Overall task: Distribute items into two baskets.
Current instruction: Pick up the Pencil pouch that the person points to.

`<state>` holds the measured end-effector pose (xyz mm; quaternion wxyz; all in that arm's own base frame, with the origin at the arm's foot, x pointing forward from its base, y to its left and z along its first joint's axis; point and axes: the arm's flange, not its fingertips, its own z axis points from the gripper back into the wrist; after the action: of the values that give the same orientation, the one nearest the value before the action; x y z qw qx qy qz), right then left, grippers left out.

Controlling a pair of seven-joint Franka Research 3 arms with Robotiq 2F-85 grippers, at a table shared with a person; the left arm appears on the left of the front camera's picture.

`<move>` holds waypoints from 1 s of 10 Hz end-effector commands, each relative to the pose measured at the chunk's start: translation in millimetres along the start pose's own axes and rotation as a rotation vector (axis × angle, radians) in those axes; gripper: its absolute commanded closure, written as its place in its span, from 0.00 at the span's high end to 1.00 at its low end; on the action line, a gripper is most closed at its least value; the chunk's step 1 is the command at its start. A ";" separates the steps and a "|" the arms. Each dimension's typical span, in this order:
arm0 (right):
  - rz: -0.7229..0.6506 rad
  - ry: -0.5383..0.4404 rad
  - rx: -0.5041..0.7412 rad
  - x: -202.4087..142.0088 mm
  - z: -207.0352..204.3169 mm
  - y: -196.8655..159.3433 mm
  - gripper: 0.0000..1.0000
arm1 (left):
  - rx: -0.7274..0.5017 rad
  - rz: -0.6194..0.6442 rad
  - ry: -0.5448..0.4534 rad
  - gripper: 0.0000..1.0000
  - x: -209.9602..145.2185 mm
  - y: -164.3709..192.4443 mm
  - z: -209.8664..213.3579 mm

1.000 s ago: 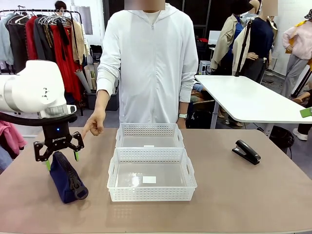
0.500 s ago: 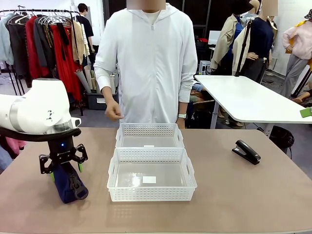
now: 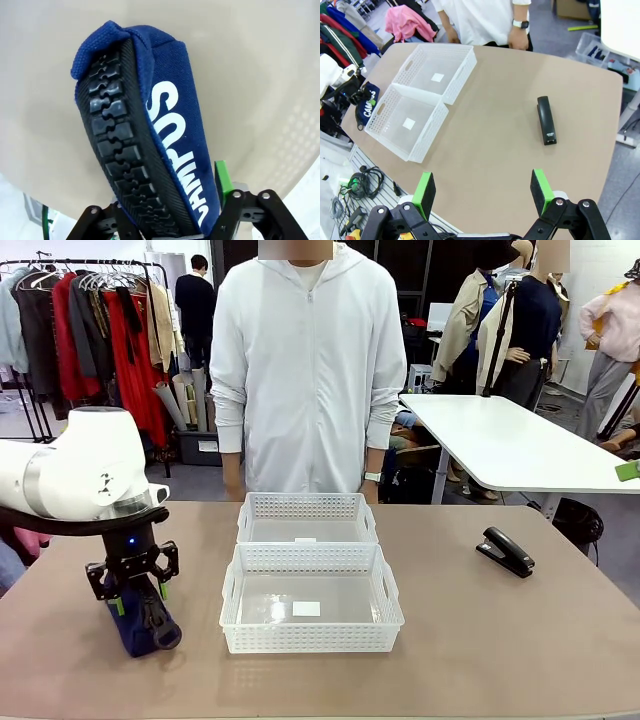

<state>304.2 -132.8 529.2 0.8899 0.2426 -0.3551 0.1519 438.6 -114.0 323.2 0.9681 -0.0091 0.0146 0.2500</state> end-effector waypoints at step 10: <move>0.002 -0.020 0.020 2.0 -0.3 0.8 1.00 | -0.002 -0.008 -0.005 0.00 -0.6 0.6 3.3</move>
<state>304.2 -132.8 529.2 0.8900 0.2426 -0.3551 0.1519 438.4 -113.5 327.7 0.9690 -0.0105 0.0105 0.2468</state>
